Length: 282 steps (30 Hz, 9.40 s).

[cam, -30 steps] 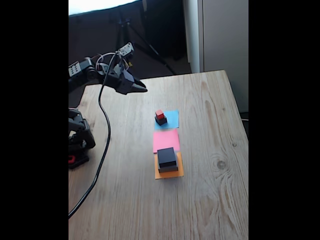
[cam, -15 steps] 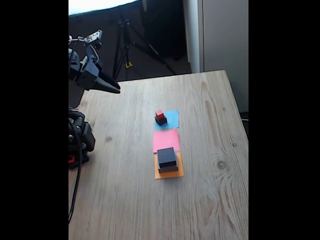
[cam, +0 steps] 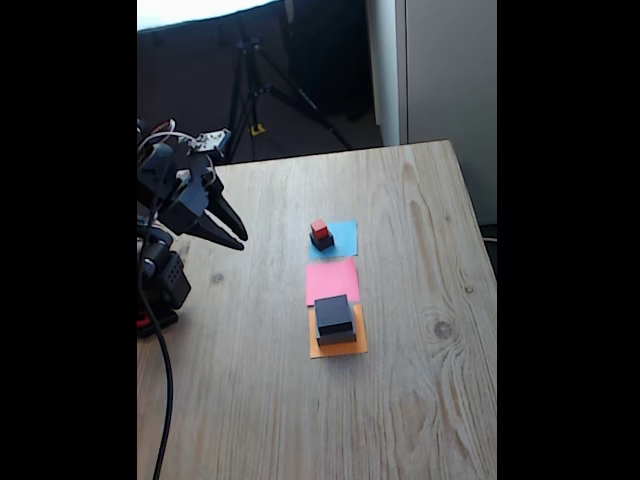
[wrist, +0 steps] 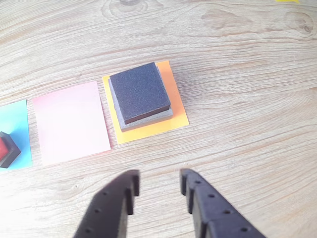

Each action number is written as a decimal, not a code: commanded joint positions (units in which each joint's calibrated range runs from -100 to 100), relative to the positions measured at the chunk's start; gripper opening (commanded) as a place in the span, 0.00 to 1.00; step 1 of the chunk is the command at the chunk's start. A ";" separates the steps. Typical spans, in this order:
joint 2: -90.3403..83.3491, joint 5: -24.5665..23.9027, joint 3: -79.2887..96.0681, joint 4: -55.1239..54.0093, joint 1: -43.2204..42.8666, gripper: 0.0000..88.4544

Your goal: Tower of hanoi

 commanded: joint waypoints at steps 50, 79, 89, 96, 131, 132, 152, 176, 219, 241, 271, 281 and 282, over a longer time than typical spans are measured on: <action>39.53 0.69 51.22 -114.29 5.39 0.47; 57.85 0.69 45.95 -130.97 3.30 0.48; 60.50 0.69 45.68 -133.72 2.21 0.46; 61.33 0.69 45.95 -134.29 1.88 0.45; 63.30 0.69 46.31 -136.79 0.38 0.35; 63.45 0.69 46.31 -136.96 0.38 0.34; 64.43 0.69 46.77 -138.66 0.13 0.30; 65.49 0.69 47.31 -141.08 -0.29 0.26; 40.89 0.69 46.22 -114.37 -3.64 0.18; 16.82 -5.99 -6.96 -24.69 -6.98 0.18; 0.54 0.69 8.68 -14.82 -18.85 0.17; 3.19 0.69 37.22 -50.84 -17.51 0.18; 3.72 0.69 38.77 -53.18 -17.51 0.18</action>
